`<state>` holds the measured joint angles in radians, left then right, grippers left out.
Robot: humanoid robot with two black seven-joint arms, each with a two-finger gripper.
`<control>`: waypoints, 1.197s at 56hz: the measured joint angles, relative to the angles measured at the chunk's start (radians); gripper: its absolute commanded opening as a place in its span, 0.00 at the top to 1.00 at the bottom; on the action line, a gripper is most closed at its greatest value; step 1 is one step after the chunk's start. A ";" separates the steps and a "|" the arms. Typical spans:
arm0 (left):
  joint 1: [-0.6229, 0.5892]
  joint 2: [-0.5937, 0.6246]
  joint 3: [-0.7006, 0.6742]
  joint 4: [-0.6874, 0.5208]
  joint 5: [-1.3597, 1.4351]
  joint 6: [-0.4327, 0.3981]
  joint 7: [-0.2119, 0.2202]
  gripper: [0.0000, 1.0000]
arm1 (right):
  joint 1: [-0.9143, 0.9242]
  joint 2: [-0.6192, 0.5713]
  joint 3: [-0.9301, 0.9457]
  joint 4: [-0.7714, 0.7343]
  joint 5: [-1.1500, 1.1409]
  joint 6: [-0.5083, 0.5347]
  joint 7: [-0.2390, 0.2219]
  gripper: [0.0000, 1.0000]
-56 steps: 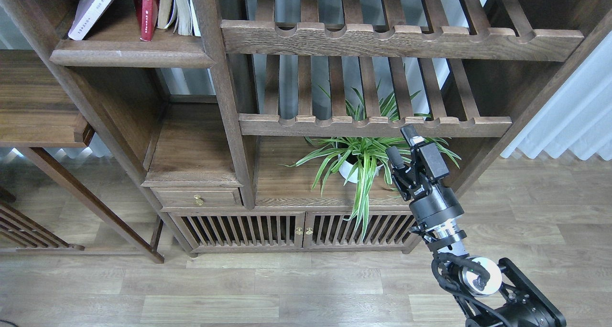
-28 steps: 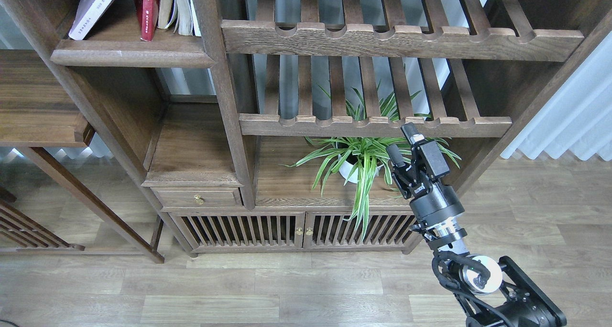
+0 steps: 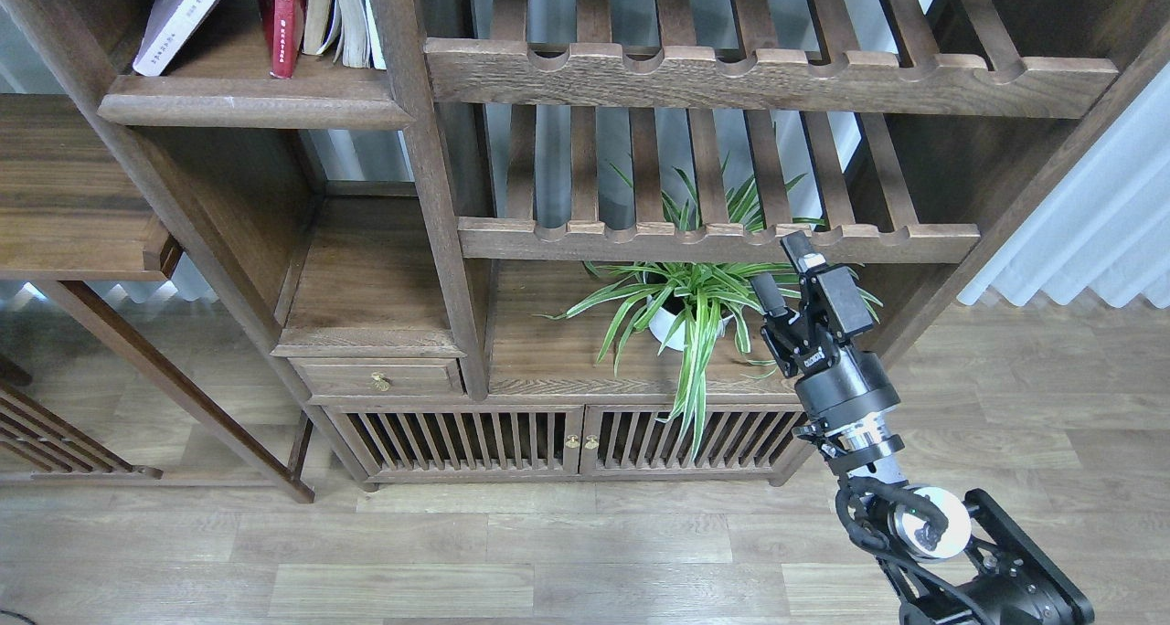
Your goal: Organize books on shelf
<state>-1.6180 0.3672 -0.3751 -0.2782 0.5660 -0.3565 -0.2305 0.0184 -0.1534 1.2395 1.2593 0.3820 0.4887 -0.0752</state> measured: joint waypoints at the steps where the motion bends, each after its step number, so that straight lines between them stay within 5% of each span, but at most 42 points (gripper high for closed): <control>1: 0.002 0.000 0.000 0.000 0.000 0.002 0.000 0.43 | 0.000 0.000 0.000 0.000 0.000 0.000 0.000 0.01; 18: 0.007 -0.038 0.000 -0.017 -0.002 0.006 0.001 0.22 | 0.001 -0.005 -0.002 0.000 -0.001 0.000 0.000 0.01; 26: 0.006 -0.029 -0.013 -0.049 -0.003 0.003 0.011 0.04 | 0.001 -0.012 0.000 0.000 -0.001 0.000 0.000 0.01; 31: 0.006 -0.013 -0.025 -0.111 -0.003 0.004 0.029 0.02 | 0.002 -0.012 0.001 0.000 0.000 0.000 0.000 0.01; 50: 0.040 0.124 -0.117 -0.423 -0.087 0.026 0.329 0.02 | 0.004 -0.037 -0.015 -0.002 0.000 0.000 0.000 0.01; 54: 0.083 0.201 -0.118 -0.554 -0.132 0.070 0.363 0.02 | 0.018 -0.039 -0.017 -0.002 -0.001 0.000 0.000 0.01; 67: 0.179 0.364 -0.117 -0.798 -0.202 0.143 0.369 0.02 | 0.064 -0.038 -0.018 -0.002 -0.002 0.000 0.000 0.01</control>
<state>-1.4394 0.7311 -0.4922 -1.0759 0.3644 -0.2133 0.1389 0.0820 -0.1911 1.2219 1.2578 0.3804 0.4887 -0.0751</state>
